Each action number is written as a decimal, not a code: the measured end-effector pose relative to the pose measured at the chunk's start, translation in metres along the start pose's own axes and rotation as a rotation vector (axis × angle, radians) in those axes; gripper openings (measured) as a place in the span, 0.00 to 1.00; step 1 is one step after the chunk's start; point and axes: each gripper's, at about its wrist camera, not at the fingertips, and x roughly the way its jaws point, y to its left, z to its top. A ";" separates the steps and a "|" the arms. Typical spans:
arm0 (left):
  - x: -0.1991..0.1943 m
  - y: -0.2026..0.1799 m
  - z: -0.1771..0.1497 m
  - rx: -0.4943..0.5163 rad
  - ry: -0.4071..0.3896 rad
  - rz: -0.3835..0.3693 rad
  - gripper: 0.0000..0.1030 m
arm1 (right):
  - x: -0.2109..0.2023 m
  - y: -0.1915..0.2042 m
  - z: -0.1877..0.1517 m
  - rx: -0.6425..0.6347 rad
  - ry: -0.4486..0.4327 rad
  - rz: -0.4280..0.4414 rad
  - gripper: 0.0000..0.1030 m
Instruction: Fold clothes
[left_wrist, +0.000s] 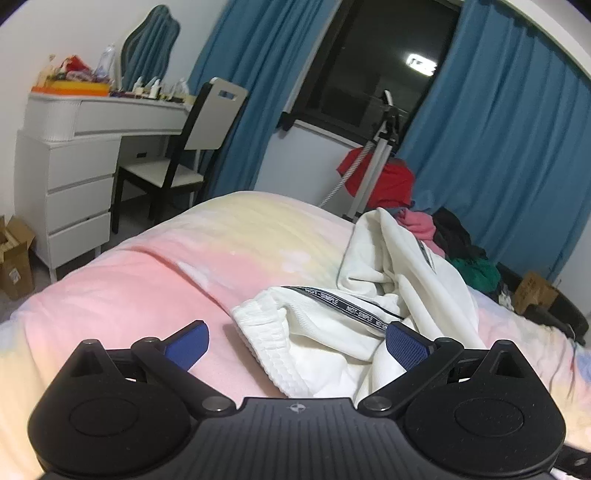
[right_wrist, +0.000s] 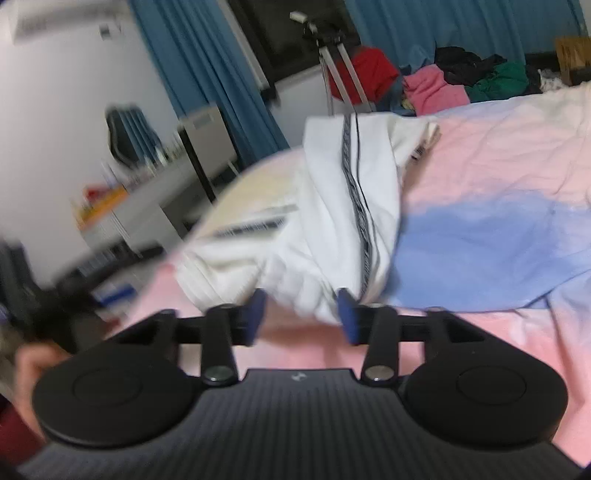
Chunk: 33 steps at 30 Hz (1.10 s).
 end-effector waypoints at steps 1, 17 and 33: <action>0.001 0.001 0.001 -0.008 -0.001 0.002 1.00 | 0.001 0.001 0.002 0.002 -0.016 0.012 0.70; 0.048 0.000 0.003 0.002 0.027 0.084 0.98 | 0.070 0.014 -0.025 -0.216 0.224 -0.281 0.71; 0.097 0.001 -0.003 0.027 0.060 0.038 0.84 | 0.037 -0.047 -0.008 0.306 0.125 -0.072 0.72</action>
